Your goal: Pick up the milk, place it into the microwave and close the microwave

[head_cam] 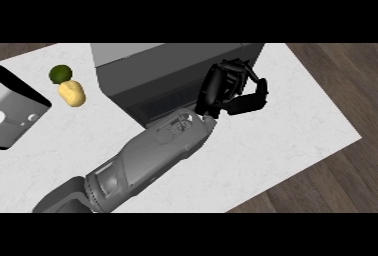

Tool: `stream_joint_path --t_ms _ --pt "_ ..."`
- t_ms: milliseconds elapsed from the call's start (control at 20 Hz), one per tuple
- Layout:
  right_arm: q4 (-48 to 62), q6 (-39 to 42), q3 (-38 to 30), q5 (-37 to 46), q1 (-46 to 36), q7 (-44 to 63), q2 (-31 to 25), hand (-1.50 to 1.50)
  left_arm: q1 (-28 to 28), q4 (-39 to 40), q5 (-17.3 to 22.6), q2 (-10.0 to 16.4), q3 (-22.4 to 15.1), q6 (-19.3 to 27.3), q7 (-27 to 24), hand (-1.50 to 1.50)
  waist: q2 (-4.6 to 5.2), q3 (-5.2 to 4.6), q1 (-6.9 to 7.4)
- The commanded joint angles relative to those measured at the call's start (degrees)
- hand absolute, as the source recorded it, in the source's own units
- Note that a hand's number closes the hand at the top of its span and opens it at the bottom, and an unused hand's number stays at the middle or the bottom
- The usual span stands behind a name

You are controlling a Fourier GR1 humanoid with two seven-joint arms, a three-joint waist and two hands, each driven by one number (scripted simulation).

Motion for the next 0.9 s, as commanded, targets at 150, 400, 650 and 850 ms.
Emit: stream_joint_path --t_ms 150,400,650,850 --pt "0.58 0.20 -2.53 -1.19 0.29 -0.33 -2.57 -1.50 0.32 8.65 2.45 1.06 2.07 0.22 0.13 1.50 0.56 -0.21 3.28" --pt "0.91 0.81 -3.80 -2.03 1.96 0.05 -4.39 -1.50 0.87 10.30 4.00 3.63 0.09 -3.42 -0.21 1.50 0.77 -0.25 4.73" --pt "0.99 0.92 -5.14 -3.37 2.77 0.35 -5.73 -1.50 0.70 11.55 4.95 4.55 -1.00 -4.27 -1.59 -1.50 0.34 -0.33 6.55" --pt "0.80 1.16 -5.68 -3.82 3.72 0.74 -6.69 -1.50 0.58 11.77 6.62 4.88 -1.36 -5.37 -1.52 -1.50 0.13 -0.32 7.43"
